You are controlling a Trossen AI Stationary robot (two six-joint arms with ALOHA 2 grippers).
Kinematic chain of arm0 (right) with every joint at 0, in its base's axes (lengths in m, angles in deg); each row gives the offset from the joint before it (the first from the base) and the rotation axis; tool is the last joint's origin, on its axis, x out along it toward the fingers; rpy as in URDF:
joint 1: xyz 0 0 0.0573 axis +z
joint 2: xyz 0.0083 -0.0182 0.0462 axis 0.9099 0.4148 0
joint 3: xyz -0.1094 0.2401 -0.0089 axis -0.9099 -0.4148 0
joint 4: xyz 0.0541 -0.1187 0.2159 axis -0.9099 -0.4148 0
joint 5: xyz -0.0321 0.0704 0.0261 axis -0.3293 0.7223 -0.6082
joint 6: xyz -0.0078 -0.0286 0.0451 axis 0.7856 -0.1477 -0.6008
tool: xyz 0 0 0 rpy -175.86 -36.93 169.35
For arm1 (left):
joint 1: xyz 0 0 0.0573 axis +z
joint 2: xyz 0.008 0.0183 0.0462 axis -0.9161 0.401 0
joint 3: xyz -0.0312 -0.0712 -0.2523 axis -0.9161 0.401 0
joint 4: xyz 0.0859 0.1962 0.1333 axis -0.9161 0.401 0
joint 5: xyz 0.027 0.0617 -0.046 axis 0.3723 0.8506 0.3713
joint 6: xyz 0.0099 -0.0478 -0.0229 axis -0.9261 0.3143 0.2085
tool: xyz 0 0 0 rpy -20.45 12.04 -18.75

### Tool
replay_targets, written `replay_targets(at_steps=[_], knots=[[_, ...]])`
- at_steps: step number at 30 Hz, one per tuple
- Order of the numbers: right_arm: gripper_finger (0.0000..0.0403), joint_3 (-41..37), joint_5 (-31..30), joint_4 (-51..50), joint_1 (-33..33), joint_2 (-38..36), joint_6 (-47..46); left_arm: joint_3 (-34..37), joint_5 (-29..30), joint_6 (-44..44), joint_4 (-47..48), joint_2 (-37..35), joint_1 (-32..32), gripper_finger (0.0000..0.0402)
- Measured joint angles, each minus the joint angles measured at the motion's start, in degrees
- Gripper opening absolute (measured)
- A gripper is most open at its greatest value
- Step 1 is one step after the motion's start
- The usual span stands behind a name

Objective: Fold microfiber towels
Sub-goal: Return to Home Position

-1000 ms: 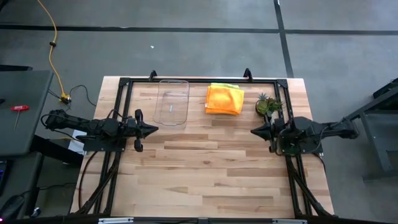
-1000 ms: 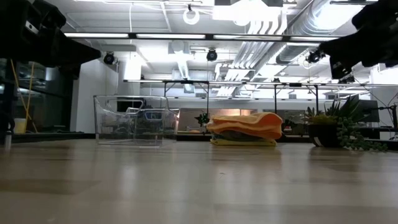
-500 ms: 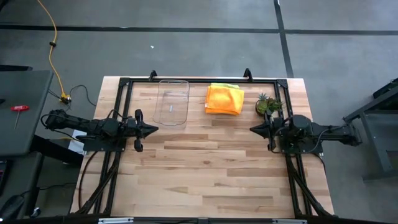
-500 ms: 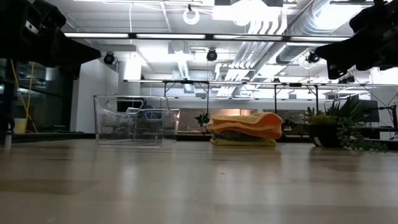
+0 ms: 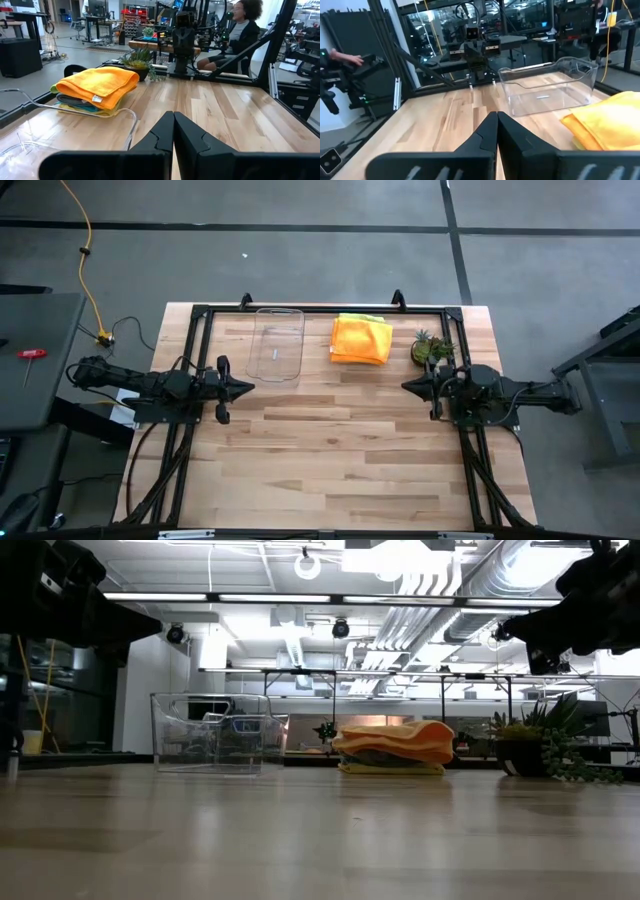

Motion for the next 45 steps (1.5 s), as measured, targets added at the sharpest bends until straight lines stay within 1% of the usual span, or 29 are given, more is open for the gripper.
replay_targets(at_steps=[16, 19, 23, 45], knots=[[0.0000, 0.0, 0.0, -0.1, 0.0, -0.3, -1.2, 0.0, -0.2, 0.0, 0.2, -0.4, 0.0, 0.0000], [0.0000, 0.0, 0.0, -0.1, 0.0, -0.3, -1.2, 0.0, -0.3, 0.0, 0.2, -2.1, 0.0, 0.0000], [0.0000, 0.0, 0.0, 0.2, 0.0, -0.3, -1.2, 0.0, -0.4, 0.0, 0.1, -6.8, 0.0, 0.0000], [0.0000, -0.1, -0.1, 0.3, 0.0, 0.0, -1.2, 0.0, -0.6, 0.0, 0.1, -6.7, 0.1, 0.0000]])
